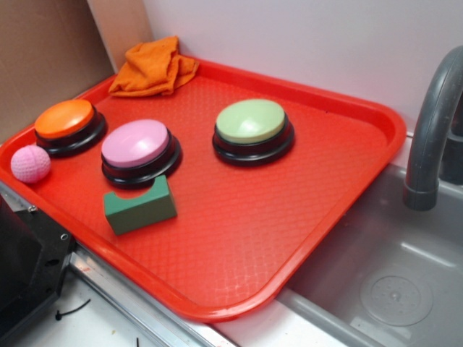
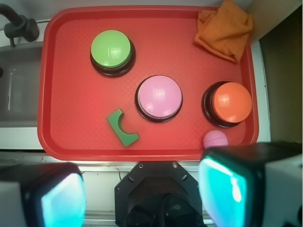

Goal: Push the pink button.

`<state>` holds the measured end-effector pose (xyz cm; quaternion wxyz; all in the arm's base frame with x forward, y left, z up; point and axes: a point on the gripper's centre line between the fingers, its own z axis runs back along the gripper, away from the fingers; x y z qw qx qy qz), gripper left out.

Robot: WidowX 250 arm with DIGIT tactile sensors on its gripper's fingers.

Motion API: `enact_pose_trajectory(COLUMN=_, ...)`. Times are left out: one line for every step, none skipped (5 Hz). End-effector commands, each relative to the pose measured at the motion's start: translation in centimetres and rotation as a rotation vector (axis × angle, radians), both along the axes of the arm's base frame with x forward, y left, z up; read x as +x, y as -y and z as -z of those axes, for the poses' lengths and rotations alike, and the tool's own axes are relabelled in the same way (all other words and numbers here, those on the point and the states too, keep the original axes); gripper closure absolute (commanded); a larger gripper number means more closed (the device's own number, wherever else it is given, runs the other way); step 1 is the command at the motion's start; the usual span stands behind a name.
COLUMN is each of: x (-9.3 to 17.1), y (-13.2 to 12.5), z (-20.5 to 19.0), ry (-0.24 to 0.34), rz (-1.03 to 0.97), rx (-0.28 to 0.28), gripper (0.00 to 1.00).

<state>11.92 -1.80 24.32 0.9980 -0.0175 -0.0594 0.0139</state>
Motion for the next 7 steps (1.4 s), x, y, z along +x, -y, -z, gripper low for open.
enact_pose_trajectory(x=0.0, y=0.0, z=0.0, ry=0.000, rz=0.000, rx=0.000, gripper=0.00)
enact_pose_trajectory(x=5.0, y=-0.3, z=5.0, ry=-0.136, rz=0.139, rx=0.020, gripper=0.00)
enact_pose_trajectory(x=10.0, y=0.4, z=9.9, ry=-0.105, rz=0.230, rx=0.018, gripper=0.00)
enact_pose_trajectory(x=10.7, y=-0.4, z=14.8, ry=-0.107, rz=0.261, rx=0.044, gripper=0.00)
enact_pose_trajectory(x=9.2, y=-2.1, z=17.0, ry=-0.090, rz=0.255, rx=0.066, gripper=0.00)
enact_pose_trajectory(x=7.8, y=-3.1, z=19.1, ry=-0.104, rz=0.234, rx=0.063, gripper=0.00)
enact_pose_trajectory(x=8.0, y=-3.3, z=19.9, ry=-0.105, rz=0.236, rx=0.049, gripper=0.00)
